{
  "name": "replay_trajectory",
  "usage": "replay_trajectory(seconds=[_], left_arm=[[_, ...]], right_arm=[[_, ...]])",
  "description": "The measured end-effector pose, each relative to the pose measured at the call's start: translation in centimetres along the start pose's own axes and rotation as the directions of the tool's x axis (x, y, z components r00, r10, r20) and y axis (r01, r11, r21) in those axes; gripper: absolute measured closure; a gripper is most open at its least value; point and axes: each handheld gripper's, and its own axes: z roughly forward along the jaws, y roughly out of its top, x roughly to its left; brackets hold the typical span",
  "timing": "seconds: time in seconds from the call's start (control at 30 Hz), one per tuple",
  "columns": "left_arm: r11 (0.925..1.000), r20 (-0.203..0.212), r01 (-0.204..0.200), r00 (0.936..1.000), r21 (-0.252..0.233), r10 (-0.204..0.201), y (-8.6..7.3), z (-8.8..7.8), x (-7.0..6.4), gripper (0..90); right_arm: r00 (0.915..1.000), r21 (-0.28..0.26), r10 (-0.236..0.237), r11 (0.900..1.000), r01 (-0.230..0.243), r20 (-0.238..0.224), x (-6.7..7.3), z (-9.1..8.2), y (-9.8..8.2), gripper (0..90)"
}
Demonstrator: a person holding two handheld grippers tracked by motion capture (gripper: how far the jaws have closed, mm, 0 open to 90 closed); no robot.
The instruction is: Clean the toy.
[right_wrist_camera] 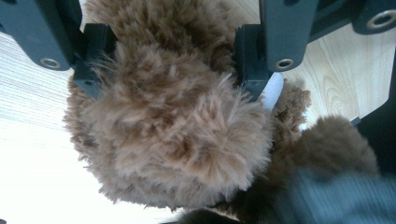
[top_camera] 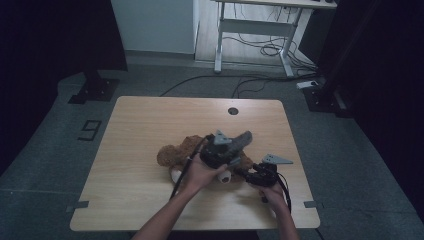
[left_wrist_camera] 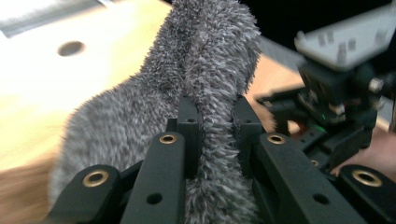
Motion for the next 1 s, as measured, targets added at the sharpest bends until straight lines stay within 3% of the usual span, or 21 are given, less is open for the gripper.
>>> replay_trajectory(seconds=[0.07,0.13,0.2,0.4,0.8,0.93,1.0], left_arm=[[0.9990,0.002,-0.017,0.9999,0.041,0.017,-0.6,1.5,-0.5,77.6],[0.9997,0.011,0.003,0.9999,0.023,-0.004,-1.3,1.7,-0.2,77.6],[0.9996,0.011,0.026,0.9996,0.009,-0.026,-1.6,1.3,0.4,77.7],[0.9987,-0.064,0.051,0.9967,0.011,-0.050,-3.1,-0.8,2.6,77.7],[0.9973,-0.086,0.066,0.9939,-0.031,-0.069,-4.4,-3.8,4.4,77.7],[0.9939,-0.128,0.093,0.9868,-0.059,-0.099,-4.9,-5.7,5.9,77.5],[0.9910,-0.177,0.123,0.9755,-0.053,-0.130,-5.9,-7.0,7.7,77.5]], right_arm=[[1.0000,-0.001,0.002,1.000,-0.002,0.003,0.1,0.0,0.0,43.4],[1.0000,0.008,-0.002,1.000,0.002,0.009,0.0,0.0,0.0,43.4],[1.0000,0.007,0.002,1.000,-0.002,0.004,-0.1,0.0,0.0,43.4],[1.0000,0.004,0.000,1.000,0.000,0.004,-0.1,0.0,0.0,43.5],[1.0000,0.007,-0.005,1.000,0.005,-0.003,0.0,0.0,0.0,43.4],[1.0000,0.004,0.000,1.000,0.000,-0.004,-0.1,0.0,0.0,43.4],[1.0000,0.004,0.007,1.000,-0.007,-0.006,-0.2,0.0,0.0,43.3]])
